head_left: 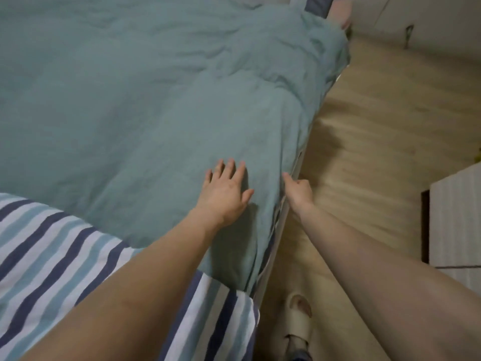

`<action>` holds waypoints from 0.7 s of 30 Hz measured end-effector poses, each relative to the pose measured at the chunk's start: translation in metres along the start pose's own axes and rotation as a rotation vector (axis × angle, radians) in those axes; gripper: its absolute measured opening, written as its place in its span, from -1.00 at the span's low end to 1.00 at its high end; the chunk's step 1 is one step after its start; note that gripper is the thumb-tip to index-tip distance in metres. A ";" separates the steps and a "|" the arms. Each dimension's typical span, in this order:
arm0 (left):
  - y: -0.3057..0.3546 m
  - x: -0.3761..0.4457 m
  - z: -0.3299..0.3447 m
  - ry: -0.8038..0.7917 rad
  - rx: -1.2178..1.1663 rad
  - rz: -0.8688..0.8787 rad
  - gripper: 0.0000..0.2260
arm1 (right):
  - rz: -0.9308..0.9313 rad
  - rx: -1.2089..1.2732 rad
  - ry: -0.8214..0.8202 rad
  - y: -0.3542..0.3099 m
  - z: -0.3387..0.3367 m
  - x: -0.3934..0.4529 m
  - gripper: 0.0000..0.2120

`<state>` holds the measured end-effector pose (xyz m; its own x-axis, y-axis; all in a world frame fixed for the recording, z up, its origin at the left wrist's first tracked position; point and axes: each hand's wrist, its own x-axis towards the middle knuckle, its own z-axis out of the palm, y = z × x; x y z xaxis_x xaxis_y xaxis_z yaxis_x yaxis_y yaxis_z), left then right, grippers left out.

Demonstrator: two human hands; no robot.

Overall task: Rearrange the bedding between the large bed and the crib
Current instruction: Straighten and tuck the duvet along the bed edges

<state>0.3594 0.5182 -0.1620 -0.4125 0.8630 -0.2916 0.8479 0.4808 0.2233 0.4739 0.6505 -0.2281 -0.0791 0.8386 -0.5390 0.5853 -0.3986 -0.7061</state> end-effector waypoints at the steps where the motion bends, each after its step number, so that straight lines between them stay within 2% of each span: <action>1: 0.004 0.009 0.001 0.001 0.002 -0.005 -0.39 | 0.017 0.036 -0.013 -0.006 0.002 0.014 -0.36; 4: 0.020 0.055 0.006 0.017 0.054 0.008 -0.38 | 0.097 0.223 -0.097 -0.025 0.012 0.072 -0.05; 5: 0.025 0.069 0.007 0.019 0.068 0.010 -0.38 | 0.098 0.267 -0.096 -0.030 0.015 0.087 -0.05; 6: 0.029 0.080 0.006 0.026 0.082 0.012 -0.38 | 0.078 0.275 -0.065 -0.036 0.016 0.093 -0.15; 8: 0.043 0.110 0.005 0.032 0.073 0.003 -0.39 | 0.001 0.190 0.040 -0.044 0.004 0.107 -0.57; 9: 0.050 0.124 0.004 0.036 0.070 -0.006 -0.39 | -0.030 0.131 0.090 -0.043 -0.003 0.112 -0.69; 11: 0.065 0.149 -0.001 0.005 0.077 -0.006 -0.40 | -0.036 0.019 0.102 -0.036 -0.020 0.118 -0.75; 14: 0.074 0.175 -0.005 -0.044 0.164 -0.010 -0.39 | 0.002 -0.254 0.026 -0.037 -0.025 0.122 -0.73; 16: 0.071 0.193 -0.010 0.092 0.177 -0.021 -0.38 | -0.196 -0.434 0.185 -0.056 -0.028 0.123 -0.69; 17: 0.066 0.197 -0.009 0.241 0.181 -0.065 -0.38 | -0.407 -0.470 0.254 -0.066 -0.029 0.124 -0.63; 18: 0.061 0.206 -0.010 0.397 0.182 -0.165 -0.38 | -0.659 -0.506 0.242 -0.078 -0.029 0.134 -0.56; 19: 0.054 0.211 -0.008 0.505 0.135 -0.307 -0.37 | -0.866 -0.546 0.151 -0.087 -0.025 0.143 -0.50; 20: 0.048 0.210 -0.008 0.510 0.051 -0.471 -0.36 | -0.987 -0.579 0.051 -0.094 -0.021 0.152 -0.47; 21: 0.047 0.213 -0.002 0.406 -0.021 -0.572 -0.33 | -1.019 -0.594 -0.022 -0.100 -0.019 0.162 -0.45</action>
<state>0.3107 0.7248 -0.2113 -0.8874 0.4611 0.0014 0.4555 0.8762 0.1575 0.4179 0.8334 -0.2354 -0.7373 0.6612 0.1384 0.5273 0.6914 -0.4939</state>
